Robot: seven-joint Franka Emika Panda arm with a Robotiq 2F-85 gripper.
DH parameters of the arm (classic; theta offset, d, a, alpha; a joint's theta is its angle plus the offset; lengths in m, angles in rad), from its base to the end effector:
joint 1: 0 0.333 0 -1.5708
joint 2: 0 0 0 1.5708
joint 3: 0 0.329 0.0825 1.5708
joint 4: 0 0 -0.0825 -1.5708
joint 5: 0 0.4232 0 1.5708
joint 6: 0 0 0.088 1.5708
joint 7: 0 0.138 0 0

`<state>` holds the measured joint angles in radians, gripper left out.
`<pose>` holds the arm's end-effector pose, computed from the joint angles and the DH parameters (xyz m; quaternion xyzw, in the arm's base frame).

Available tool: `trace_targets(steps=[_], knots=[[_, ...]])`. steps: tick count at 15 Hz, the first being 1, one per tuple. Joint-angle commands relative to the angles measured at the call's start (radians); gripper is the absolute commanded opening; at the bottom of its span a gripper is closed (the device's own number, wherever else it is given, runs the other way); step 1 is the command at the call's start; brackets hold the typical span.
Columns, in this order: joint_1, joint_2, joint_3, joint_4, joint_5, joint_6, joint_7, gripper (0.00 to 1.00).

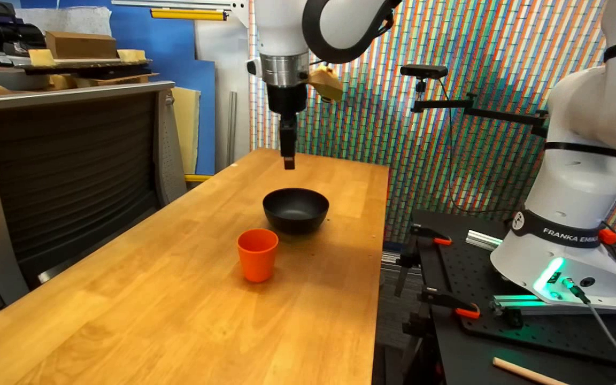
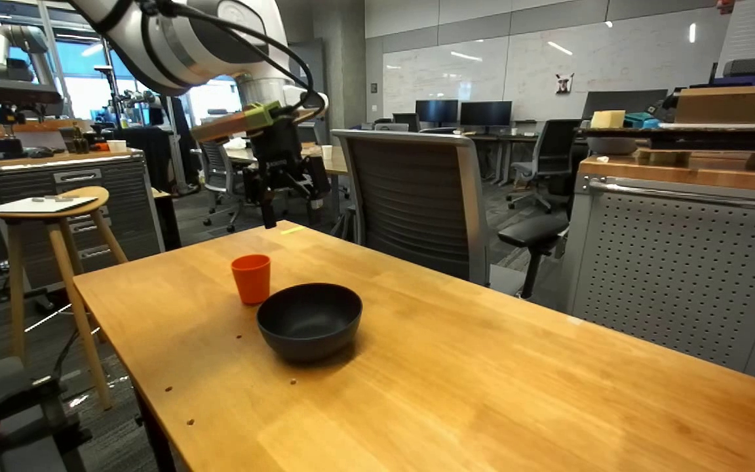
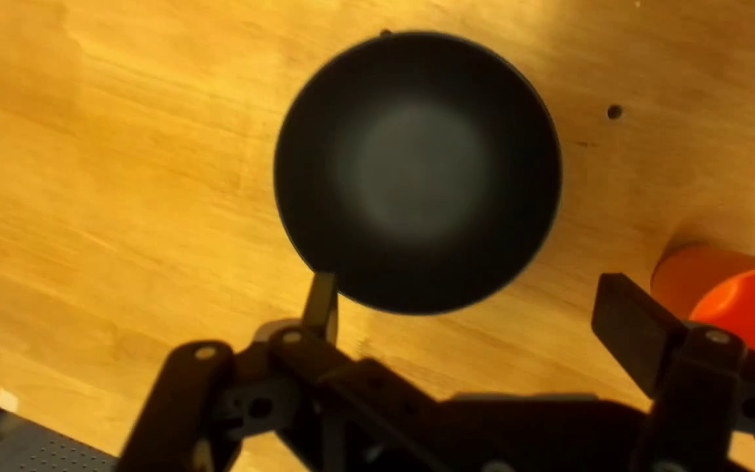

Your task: Put the orange cup in the black bowl

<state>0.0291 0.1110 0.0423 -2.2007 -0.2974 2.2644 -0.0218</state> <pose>0.5688 0.0261 0.2857 0.9834 0.1433 -0.0204 0.1099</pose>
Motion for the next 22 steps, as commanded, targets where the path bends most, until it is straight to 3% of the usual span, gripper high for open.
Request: trace_targets(steps=[1,6,10,16,22], knots=[[0.038,0.197,0.009,0.21,-0.001,-0.033,0.017,1.0],[0.055,0.393,0.015,0.388,0.066,-0.073,-0.023,1.0],[0.068,0.449,0.029,0.47,0.123,-0.174,-0.028,1.0],[0.101,0.39,0.048,0.448,0.141,-0.254,-0.019,1.0],[0.095,0.408,0.07,0.415,0.206,-0.318,-0.034,1.0]])
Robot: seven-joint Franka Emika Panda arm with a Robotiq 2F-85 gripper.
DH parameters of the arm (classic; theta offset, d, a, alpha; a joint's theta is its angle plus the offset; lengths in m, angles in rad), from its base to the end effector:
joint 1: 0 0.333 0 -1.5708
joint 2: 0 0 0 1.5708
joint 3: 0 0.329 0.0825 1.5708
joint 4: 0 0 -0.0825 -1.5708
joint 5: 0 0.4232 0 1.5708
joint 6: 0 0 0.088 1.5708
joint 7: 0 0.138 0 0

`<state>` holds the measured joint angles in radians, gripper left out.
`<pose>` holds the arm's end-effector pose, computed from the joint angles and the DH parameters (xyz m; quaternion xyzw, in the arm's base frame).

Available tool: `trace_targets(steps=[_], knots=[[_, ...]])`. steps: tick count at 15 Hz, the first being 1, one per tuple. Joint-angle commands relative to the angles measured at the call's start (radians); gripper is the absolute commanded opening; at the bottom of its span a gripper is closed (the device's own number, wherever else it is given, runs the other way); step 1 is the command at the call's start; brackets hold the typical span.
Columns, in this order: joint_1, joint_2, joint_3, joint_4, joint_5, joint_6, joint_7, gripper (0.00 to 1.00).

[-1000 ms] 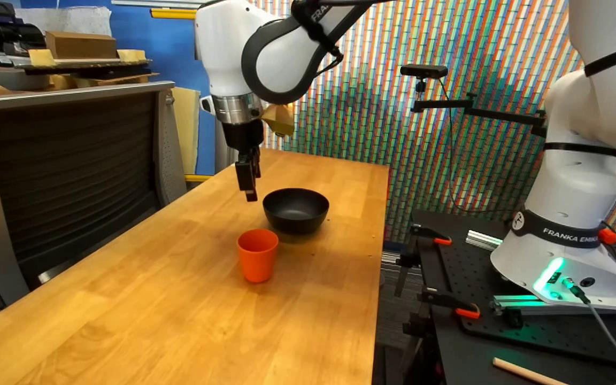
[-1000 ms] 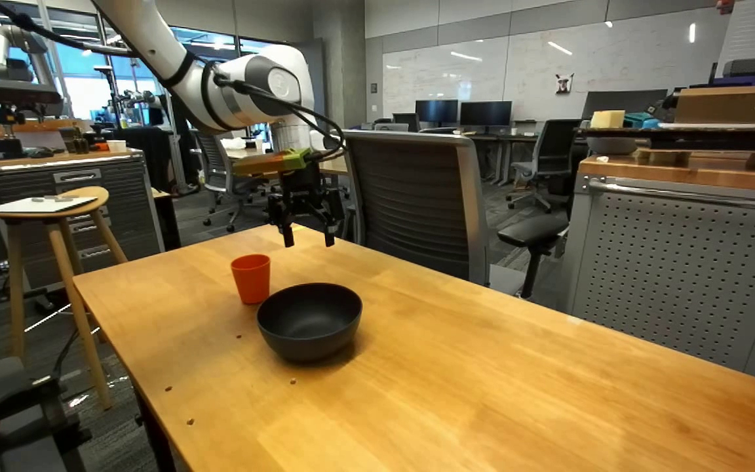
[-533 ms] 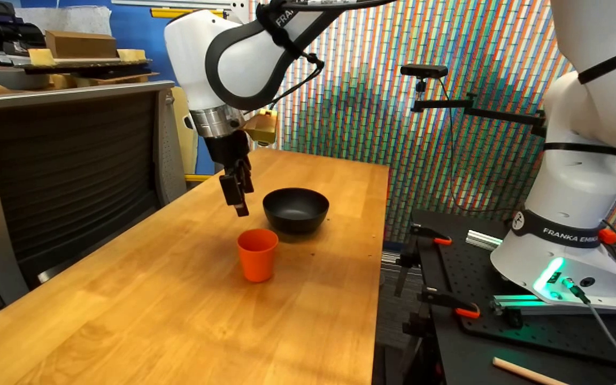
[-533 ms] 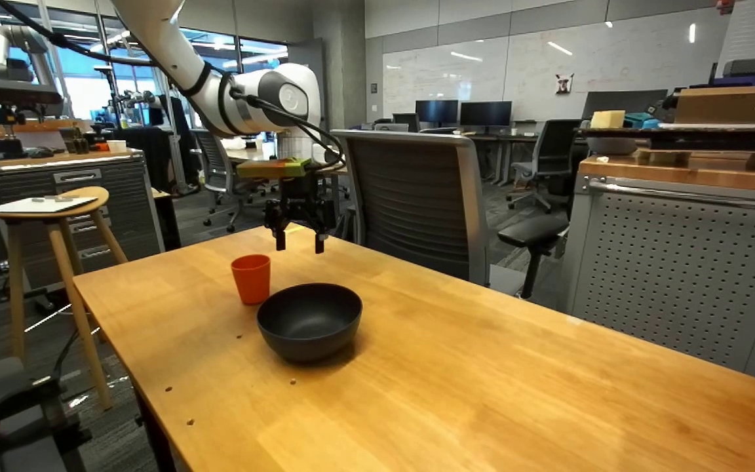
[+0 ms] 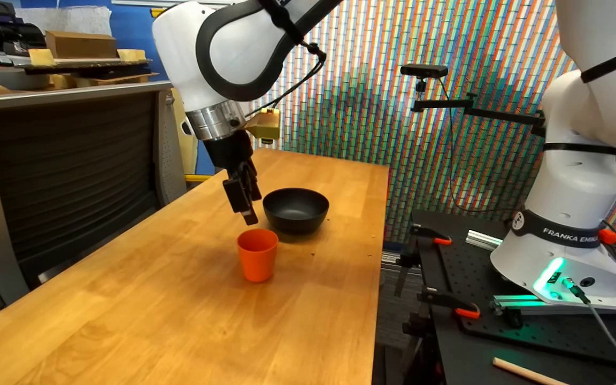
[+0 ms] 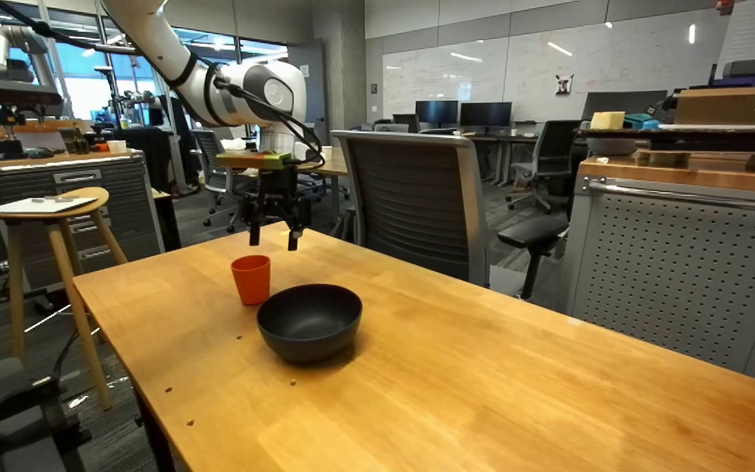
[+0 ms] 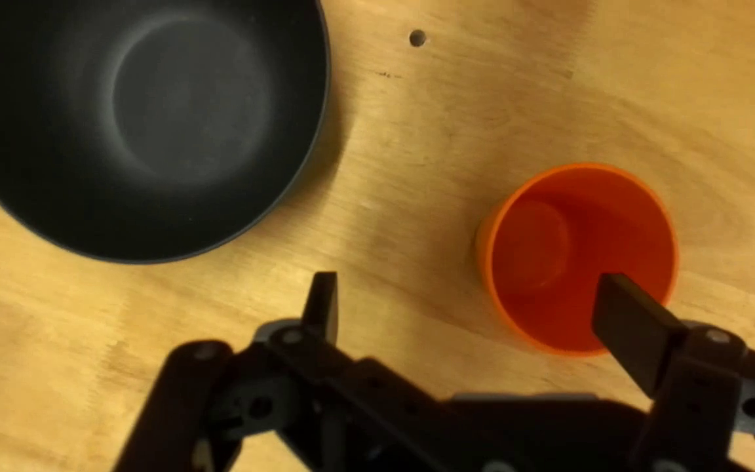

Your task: Put the orange cup in the black bowl

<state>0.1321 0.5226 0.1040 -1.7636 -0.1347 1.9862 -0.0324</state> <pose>0.6385 0.1386 0.2054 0.9748 0.1649 -0.1433 0.0451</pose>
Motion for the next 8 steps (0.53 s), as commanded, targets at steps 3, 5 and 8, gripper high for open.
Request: trace_targets(steps=[3,5,8], knots=[[-0.012,0.02,0.006,-0.043,0.057,-0.042,-0.034,1.0],[-0.013,0.039,0.007,-0.058,0.053,-0.007,-0.049,0.74],[-0.016,0.067,0.011,-0.063,0.055,0.055,-0.07,0.51]])
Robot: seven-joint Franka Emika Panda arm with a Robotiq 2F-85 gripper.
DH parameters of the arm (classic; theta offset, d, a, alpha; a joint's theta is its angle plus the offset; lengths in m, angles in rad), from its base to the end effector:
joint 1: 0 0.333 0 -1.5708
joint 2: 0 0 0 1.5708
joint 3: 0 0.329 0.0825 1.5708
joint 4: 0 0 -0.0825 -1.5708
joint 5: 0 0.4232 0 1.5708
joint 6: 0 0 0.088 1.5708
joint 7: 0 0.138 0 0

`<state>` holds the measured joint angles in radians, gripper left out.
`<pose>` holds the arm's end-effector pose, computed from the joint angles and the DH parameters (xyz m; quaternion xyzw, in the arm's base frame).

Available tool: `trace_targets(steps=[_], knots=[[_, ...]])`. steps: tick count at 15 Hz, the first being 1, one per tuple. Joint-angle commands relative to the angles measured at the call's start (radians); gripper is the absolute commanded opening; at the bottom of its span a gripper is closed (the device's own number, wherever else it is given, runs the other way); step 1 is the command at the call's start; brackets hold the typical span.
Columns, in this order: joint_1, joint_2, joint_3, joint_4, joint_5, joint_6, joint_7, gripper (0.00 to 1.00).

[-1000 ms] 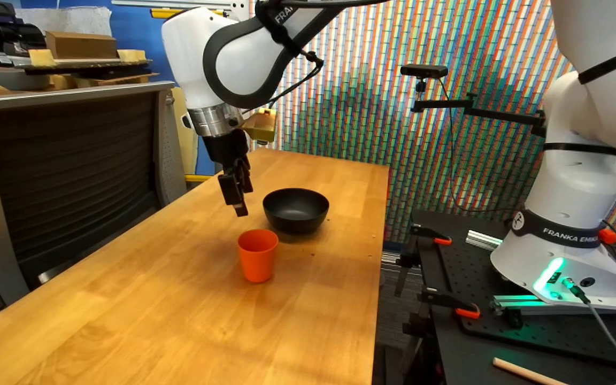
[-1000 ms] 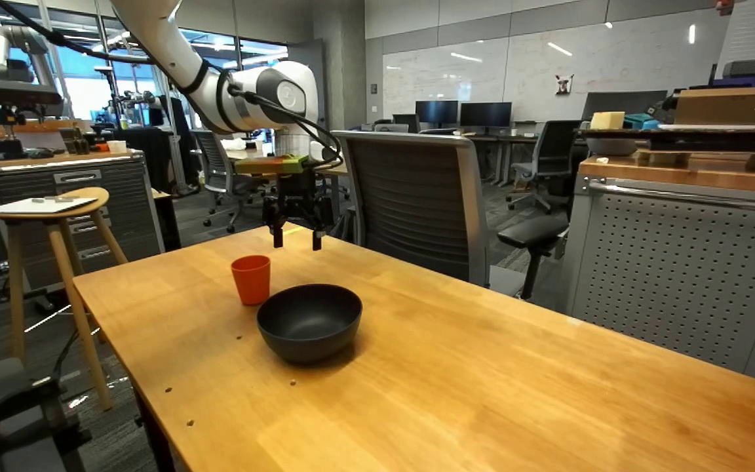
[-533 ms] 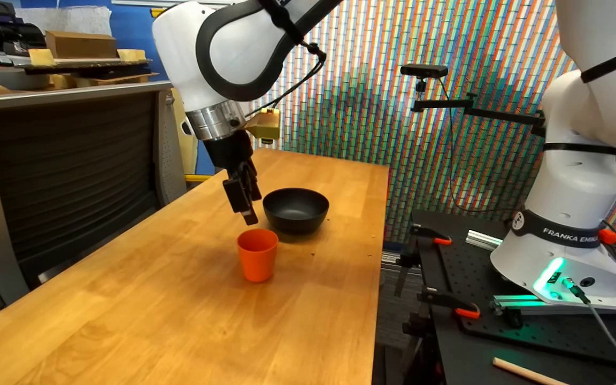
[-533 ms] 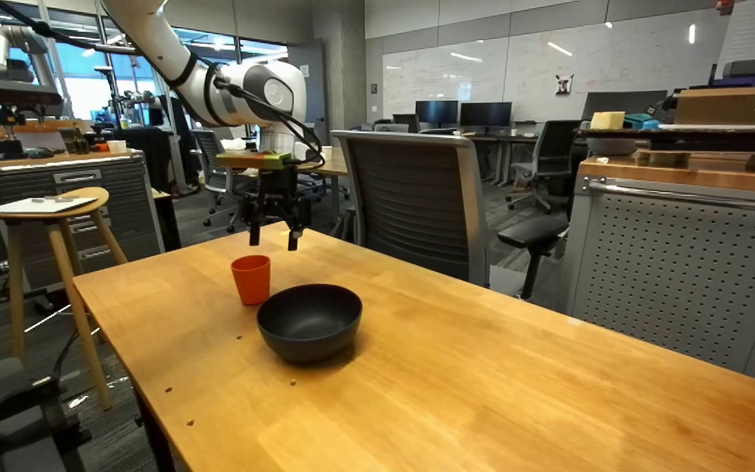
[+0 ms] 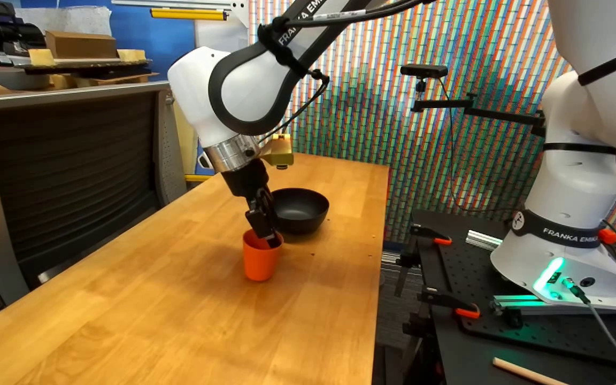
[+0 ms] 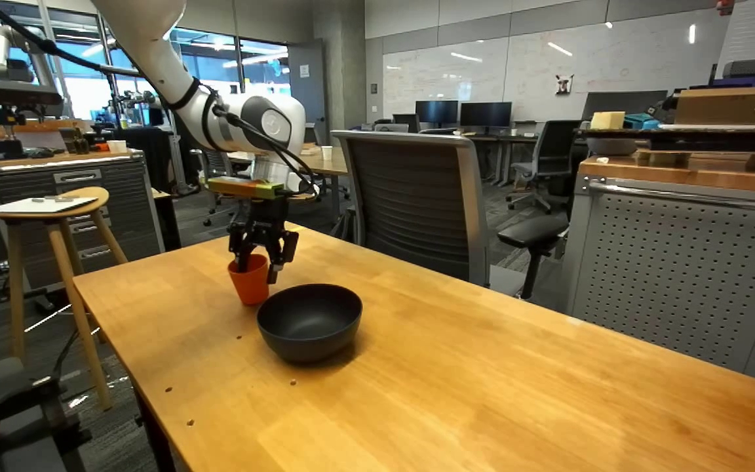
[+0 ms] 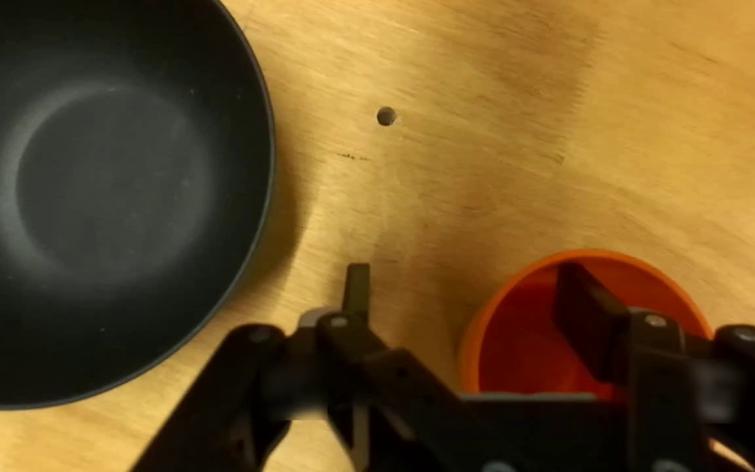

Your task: Put the orange cup in the black bowl

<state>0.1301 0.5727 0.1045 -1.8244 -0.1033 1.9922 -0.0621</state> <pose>0.6074 0.1357 0.1496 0.9647 0.1721 -0.1969 0.0297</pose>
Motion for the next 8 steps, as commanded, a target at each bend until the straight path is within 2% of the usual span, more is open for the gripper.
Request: trace_targets(steps=[1,6,8], knots=[[-0.013,0.022,0.01,-0.005,0.021,0.067,-0.044,0.42],[-0.022,0.028,0.018,-0.005,0.035,0.109,-0.082,0.04],[-0.019,0.011,0.018,-0.016,0.036,0.115,-0.09,0.0]])
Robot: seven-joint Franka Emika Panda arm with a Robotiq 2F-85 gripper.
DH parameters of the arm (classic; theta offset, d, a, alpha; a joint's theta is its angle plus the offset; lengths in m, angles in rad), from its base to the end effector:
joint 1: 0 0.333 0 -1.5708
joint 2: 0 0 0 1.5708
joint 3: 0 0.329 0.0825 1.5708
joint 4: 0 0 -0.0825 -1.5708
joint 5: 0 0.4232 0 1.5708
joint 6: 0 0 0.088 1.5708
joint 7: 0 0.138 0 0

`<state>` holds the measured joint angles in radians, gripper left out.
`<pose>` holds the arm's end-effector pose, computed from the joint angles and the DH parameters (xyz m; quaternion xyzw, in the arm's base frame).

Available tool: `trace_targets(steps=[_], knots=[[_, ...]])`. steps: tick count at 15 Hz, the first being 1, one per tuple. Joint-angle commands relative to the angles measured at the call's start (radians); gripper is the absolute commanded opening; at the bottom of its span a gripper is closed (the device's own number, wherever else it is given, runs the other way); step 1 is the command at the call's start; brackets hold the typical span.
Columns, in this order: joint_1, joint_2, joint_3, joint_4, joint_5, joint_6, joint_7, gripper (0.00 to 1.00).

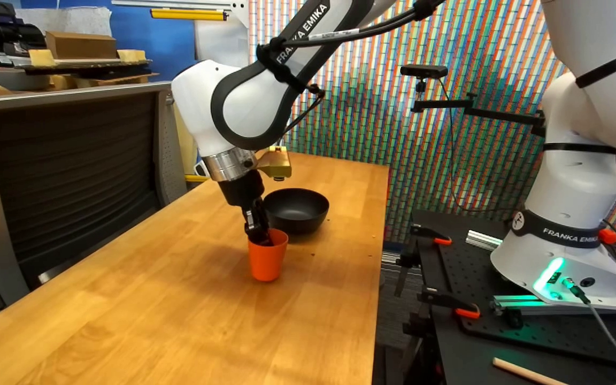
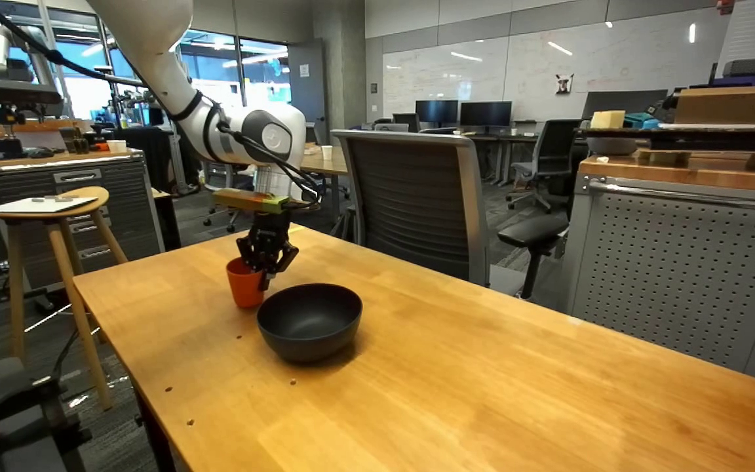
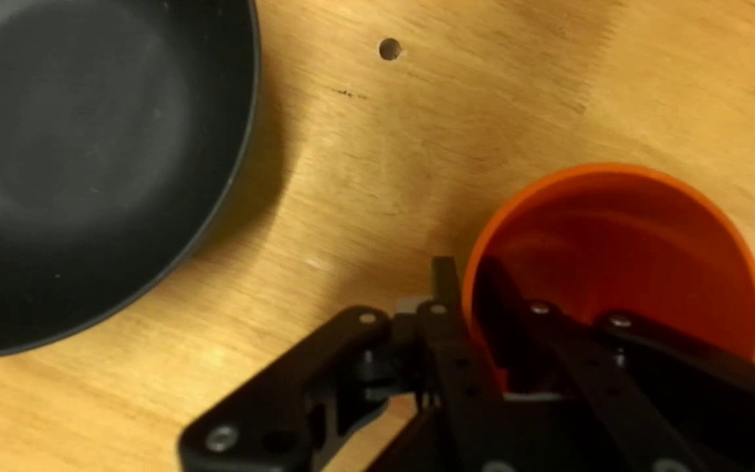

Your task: Put the orange cup in the black bowl

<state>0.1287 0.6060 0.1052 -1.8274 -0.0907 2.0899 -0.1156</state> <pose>0.6146 0.1397 0.1309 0.9661 0.1957 -0.1680 0.0139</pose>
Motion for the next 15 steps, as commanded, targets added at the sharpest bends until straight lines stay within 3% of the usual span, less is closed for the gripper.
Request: trace_targets(steps=[1,5,10,15], knots=[[-0.02,-0.038,0.017,-0.023,0.023,0.02,-0.041,0.0],[-0.031,-0.163,-0.026,-0.099,-0.009,0.04,0.001,0.02],[-0.077,-0.342,-0.142,-0.205,-0.082,0.054,0.13,0.02],[-0.137,-0.344,-0.197,-0.227,-0.1,0.048,0.209,0.02]])
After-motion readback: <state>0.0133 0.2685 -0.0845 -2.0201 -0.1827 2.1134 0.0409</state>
